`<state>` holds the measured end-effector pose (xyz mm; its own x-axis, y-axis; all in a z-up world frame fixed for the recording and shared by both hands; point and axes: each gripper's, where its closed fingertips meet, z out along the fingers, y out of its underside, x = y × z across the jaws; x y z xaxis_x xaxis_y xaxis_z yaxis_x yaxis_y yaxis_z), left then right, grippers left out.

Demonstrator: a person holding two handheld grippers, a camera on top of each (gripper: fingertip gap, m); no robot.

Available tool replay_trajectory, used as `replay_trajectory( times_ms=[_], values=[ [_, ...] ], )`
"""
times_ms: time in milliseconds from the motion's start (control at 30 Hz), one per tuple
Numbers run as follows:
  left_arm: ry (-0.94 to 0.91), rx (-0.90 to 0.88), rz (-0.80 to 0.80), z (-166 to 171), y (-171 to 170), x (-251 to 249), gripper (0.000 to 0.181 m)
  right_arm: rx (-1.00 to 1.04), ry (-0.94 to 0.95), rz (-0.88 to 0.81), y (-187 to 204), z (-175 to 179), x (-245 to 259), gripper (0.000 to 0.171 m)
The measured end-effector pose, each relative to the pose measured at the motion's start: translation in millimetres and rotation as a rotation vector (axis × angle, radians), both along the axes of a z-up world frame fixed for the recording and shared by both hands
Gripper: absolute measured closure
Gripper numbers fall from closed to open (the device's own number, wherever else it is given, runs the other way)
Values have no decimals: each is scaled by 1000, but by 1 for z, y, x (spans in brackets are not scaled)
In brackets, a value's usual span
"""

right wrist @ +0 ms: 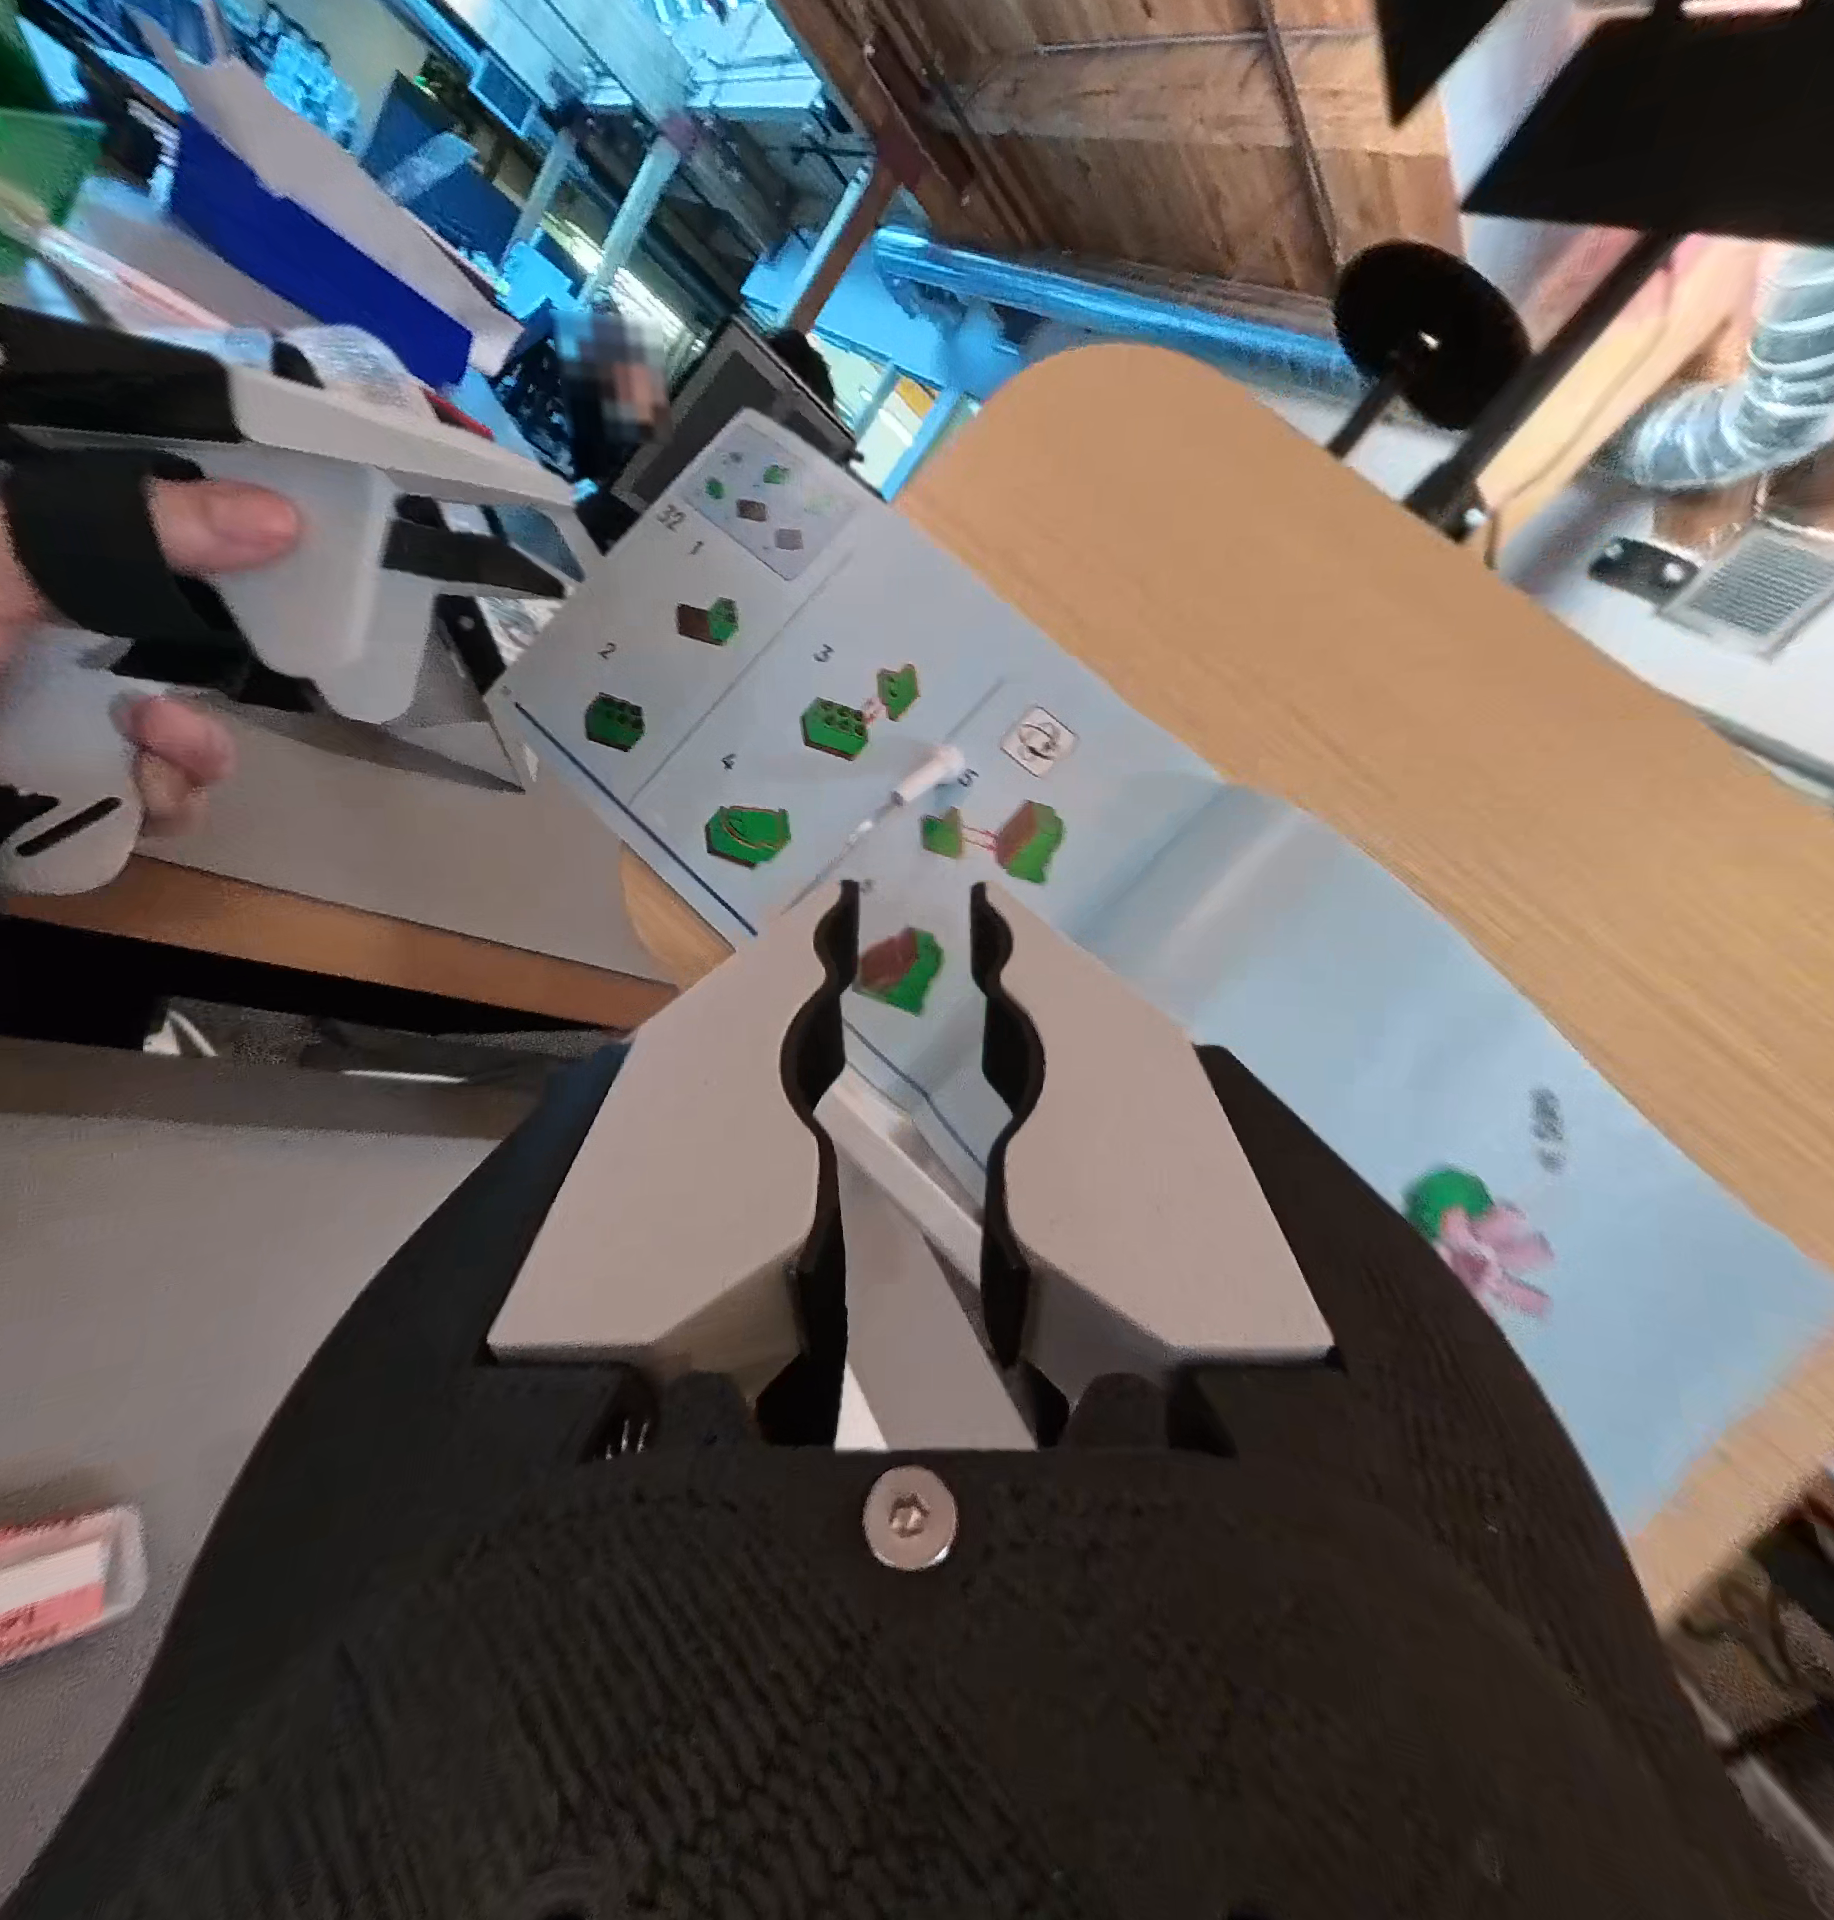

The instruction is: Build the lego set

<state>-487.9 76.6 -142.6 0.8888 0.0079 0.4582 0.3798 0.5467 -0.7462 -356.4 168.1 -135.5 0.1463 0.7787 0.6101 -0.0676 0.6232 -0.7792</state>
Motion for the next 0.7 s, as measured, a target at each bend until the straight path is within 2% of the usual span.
replay_trajectory(
  times_ms=[200, 333, 467, 700],
  values=[
    [77, -107, 190, -8, -10, 42, 93, -132, 32, -64, 13, 12, 56, 149],
    [200, -123, 278, -1, -35, 87, 98, -225, 96, -118, 12, 34, 111, 149],
    [345, -166, 375, -12, -62, 131, 105, -348, 171, -158, 2, 45, 177, 148],
    [459, -173, 376, -42, -86, 181, 106, -423, 93, -175, -41, 0, 258, 149]
  ],
)
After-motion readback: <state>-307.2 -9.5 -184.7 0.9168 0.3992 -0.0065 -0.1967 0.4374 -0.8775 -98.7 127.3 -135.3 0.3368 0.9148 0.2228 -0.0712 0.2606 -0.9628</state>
